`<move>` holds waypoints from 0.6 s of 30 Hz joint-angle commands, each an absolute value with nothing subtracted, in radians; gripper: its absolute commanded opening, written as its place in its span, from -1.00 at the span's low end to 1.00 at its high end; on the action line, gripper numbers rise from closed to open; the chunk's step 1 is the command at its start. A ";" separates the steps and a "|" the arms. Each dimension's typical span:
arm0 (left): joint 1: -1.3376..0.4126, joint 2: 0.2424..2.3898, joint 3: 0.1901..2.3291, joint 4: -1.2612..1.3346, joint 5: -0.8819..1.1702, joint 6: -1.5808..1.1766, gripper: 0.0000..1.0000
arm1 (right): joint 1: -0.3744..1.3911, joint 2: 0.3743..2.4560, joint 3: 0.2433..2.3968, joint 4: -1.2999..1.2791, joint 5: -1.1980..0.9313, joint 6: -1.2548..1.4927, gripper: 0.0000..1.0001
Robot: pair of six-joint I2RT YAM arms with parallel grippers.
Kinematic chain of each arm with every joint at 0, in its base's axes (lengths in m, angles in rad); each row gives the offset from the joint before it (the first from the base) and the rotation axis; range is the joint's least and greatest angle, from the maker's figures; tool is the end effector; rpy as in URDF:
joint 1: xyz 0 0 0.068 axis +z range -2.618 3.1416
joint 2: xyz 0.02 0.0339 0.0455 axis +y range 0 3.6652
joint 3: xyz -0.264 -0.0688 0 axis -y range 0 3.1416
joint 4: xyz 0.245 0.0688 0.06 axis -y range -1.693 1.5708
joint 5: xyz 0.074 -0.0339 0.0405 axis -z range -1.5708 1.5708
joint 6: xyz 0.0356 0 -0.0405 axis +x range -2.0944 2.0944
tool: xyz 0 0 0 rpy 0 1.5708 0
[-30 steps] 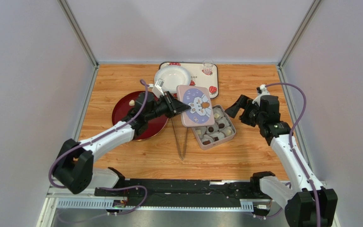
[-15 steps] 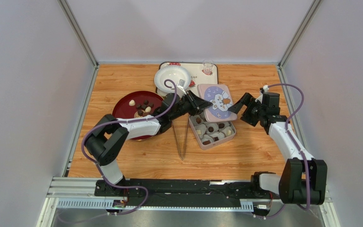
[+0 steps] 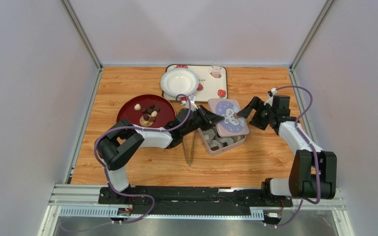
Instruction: Pack the chocolate
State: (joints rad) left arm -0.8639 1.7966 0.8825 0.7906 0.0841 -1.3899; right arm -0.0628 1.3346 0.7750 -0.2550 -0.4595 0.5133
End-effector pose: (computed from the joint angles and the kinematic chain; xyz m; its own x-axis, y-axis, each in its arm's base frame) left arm 0.2477 -0.2946 0.1999 -0.8130 -0.5574 -0.1684 0.0674 0.1972 -0.9781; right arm 0.2708 -0.0012 0.2139 -0.7540 0.4884 -0.4393 0.1409 0.7734 0.6180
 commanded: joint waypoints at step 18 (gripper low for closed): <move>-0.914 1.724 0.753 0.861 0.006 -1.388 -0.79 | -0.048 1.439 0.792 -0.135 -0.644 0.445 0.68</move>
